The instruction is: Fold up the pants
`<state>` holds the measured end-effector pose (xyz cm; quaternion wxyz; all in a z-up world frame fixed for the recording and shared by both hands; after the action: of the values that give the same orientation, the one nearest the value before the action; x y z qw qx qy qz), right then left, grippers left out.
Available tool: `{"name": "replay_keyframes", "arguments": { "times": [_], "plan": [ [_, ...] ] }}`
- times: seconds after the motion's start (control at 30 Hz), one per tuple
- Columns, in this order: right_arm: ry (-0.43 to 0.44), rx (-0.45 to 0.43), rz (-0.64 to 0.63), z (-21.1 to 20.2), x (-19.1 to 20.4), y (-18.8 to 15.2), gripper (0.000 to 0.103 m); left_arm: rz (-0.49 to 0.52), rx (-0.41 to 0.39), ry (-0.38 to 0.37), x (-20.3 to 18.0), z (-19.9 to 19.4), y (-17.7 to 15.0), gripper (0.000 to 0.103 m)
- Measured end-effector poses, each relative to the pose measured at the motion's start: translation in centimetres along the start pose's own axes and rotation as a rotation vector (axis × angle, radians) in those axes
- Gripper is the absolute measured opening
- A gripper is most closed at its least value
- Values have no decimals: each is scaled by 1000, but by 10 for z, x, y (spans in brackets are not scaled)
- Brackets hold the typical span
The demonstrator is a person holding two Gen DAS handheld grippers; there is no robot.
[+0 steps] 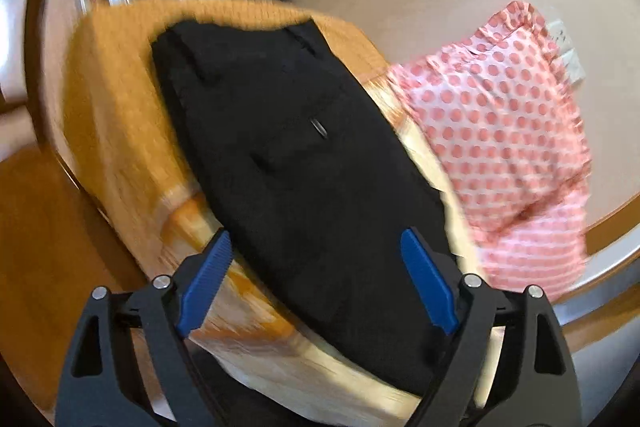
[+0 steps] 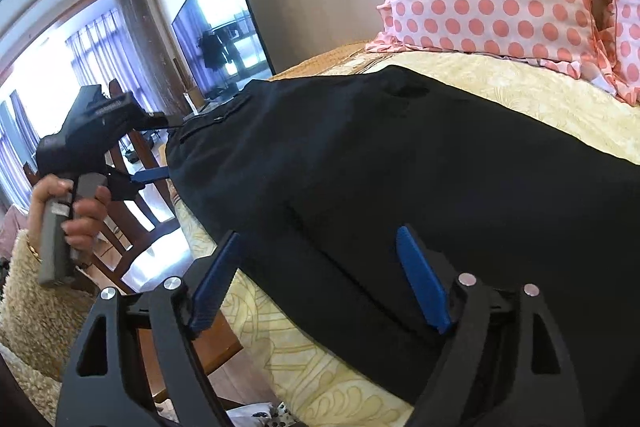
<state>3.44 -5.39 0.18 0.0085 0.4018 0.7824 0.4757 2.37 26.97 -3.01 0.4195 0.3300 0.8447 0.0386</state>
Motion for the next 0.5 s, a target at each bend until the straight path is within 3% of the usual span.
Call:
{"name": "replay_keyframes", "arguments": {
  "times": [0.07, 0.2, 0.43, 0.47, 0.5],
  "plan": [
    [5, -4, 1, 0, 0, 0, 84, -41, 61, -72, -2, 5, -5, 84],
    [1, -6, -13, 2, 2, 0, 85, -74, 52, -78, 0, 10, 4, 81],
    [-4, -9, -34, 0, 3, -2, 85, -40, -107, 110, 14, 10, 45, 72],
    [-5, -10, -39, -1, 3, -3, 85, -31, -116, 131, 13, 11, 46, 69],
    [-2, -12, -35, -3, 3, -4, 85, -12, -129, 167, 13, 13, 48, 57]
  ]
}}
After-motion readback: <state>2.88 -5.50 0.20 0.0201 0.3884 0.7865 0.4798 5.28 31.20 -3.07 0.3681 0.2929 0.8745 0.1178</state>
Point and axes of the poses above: each gripper's, at about its wrist camera, not at the fingertips, and z roughly the way its jaws point, x to its left, y to its top, the point moved 5 cm from there along z, roughly the way its jaws point, and after that the axes turned 4 degrees about y, right-handed, at the moved point
